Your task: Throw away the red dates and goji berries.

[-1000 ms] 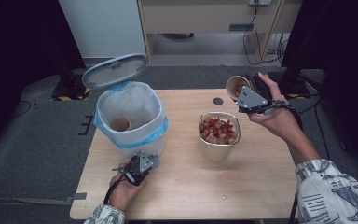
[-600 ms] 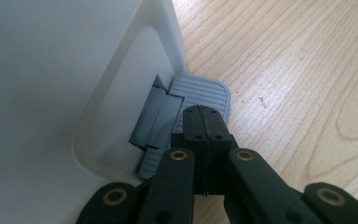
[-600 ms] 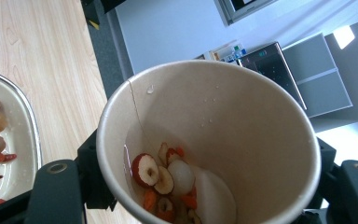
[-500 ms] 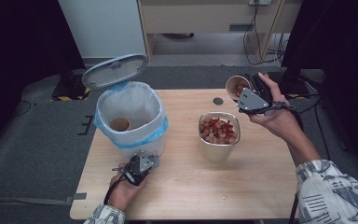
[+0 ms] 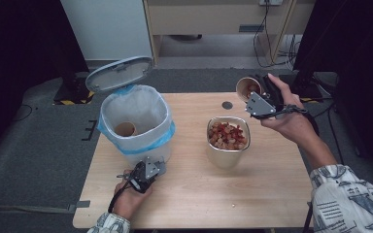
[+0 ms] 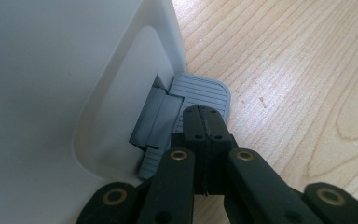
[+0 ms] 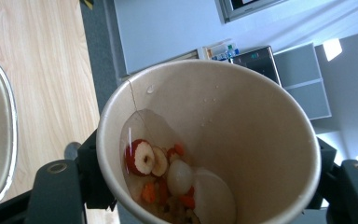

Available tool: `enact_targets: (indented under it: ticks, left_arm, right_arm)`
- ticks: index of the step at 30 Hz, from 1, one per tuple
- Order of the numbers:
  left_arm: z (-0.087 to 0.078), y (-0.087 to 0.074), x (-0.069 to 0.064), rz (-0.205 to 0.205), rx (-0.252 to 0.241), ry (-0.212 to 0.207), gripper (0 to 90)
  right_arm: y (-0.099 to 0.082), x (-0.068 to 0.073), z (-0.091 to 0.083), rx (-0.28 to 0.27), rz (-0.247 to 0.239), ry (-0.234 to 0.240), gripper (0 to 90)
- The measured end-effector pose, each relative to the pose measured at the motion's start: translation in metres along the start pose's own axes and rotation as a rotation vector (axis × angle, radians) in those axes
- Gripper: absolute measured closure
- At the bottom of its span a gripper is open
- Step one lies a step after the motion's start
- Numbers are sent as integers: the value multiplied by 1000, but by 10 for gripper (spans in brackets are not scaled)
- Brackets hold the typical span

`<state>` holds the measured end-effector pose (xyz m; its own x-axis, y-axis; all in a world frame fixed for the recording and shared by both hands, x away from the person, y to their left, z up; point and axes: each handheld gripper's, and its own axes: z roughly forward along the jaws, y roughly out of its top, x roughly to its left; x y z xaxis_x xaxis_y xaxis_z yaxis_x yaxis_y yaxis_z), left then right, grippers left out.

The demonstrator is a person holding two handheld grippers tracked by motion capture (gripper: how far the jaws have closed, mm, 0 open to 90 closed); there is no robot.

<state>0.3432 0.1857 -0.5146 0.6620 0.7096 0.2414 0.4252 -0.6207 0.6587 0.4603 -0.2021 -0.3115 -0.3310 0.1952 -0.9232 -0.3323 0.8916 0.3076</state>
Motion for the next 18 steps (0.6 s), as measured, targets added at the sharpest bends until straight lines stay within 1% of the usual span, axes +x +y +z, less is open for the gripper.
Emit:
enact_targets:
  ticks: [2, 4, 9, 10, 11, 12, 18]
  left_arm:
    - [0, 0, 0, 0, 0, 0, 900]
    - [0, 0, 0, 0, 0, 0, 900]
    - [0, 0, 0, 0, 0, 0, 899]
    - [0, 0, 0, 0, 0, 0, 900]
    - [0, 0, 0, -1, 0, 0, 900]
    - [0, 0, 0, 0, 0, -1, 900]
    - [0, 0, 0, 0, 0, 0, 900]
  right_arm:
    - [1, 0, 0, 2, -9, -2, 274]
    - [3, 0, -1, 8, -40, -4, 274]
    - [6, 0, -1, 16, -58, -9, 274]
    - [6, 1, 0, 18, -74, -4, 274]
    - [6, 1, 0, 18, -74, -4, 274]
    - [7, 1, 0, 25, -92, -6, 274]
    - [8, 3, 0, 35, -121, -6, 273]
